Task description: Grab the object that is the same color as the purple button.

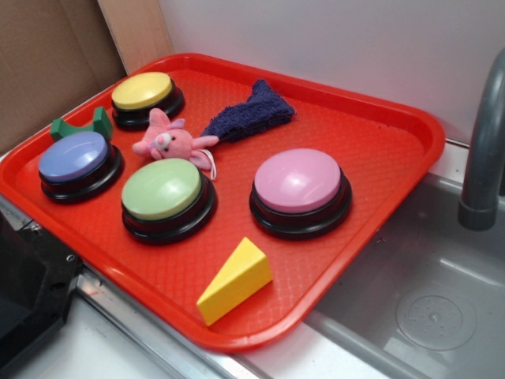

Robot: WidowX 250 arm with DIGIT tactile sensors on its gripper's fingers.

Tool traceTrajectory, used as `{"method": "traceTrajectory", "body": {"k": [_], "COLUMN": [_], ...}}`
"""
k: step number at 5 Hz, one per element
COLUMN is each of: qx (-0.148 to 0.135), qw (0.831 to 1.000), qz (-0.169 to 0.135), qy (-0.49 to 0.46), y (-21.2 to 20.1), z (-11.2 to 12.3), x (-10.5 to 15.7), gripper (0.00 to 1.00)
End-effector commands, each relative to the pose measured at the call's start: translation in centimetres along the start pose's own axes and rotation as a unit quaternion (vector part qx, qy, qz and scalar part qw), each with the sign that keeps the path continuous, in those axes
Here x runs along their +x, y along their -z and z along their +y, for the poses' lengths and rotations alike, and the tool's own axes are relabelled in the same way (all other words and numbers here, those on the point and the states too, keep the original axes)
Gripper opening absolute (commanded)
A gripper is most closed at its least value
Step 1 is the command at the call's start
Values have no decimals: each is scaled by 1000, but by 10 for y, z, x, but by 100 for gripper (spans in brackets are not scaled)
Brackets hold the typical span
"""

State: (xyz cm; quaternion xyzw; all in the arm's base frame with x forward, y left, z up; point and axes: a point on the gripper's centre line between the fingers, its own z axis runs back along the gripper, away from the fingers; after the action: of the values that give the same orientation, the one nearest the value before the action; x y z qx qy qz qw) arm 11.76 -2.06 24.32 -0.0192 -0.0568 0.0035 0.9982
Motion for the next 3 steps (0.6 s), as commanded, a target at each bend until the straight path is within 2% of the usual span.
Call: {"method": "traceTrajectory", "body": {"k": [1, 2, 3], "qx": [0, 33, 40], "qw": [1000, 999, 993], "qz": [0, -10, -50], "qy": [0, -38, -98], "y": [0, 20, 48], "z": [0, -2, -1], "x": [0, 26, 54], "gripper": [100, 100, 100]}}
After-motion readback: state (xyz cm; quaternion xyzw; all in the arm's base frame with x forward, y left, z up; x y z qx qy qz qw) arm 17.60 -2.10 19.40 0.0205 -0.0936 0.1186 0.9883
